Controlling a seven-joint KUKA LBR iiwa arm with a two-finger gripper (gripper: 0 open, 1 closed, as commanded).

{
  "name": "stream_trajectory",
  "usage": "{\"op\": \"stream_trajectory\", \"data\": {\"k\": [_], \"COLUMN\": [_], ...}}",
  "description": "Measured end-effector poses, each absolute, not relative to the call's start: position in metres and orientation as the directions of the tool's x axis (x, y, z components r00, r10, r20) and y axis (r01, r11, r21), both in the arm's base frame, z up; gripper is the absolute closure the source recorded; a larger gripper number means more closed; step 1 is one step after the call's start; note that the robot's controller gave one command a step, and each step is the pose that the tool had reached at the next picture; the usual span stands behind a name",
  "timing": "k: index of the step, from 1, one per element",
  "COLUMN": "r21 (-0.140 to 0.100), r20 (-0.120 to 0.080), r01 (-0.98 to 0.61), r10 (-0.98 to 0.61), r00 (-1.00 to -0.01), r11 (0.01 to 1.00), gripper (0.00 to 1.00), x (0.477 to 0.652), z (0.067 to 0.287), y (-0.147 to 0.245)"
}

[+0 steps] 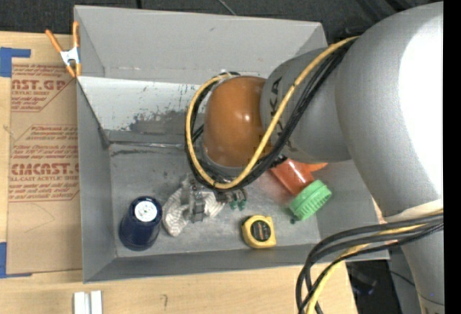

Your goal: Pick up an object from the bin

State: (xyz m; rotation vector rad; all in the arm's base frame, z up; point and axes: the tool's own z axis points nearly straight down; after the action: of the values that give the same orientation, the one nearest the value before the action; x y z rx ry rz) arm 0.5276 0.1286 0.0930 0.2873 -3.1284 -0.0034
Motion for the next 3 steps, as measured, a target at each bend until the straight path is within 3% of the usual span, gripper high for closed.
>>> {"op": "stream_trajectory", "data": {"k": [3], "r21": [0.002], "r20": [0.000], "r01": [-0.182], "r10": [-0.182], "r00": [-0.983], "r11": [0.983], "gripper": [1.00], "x": [0.5276], "z": [0.0930], "y": [0.1287]}}
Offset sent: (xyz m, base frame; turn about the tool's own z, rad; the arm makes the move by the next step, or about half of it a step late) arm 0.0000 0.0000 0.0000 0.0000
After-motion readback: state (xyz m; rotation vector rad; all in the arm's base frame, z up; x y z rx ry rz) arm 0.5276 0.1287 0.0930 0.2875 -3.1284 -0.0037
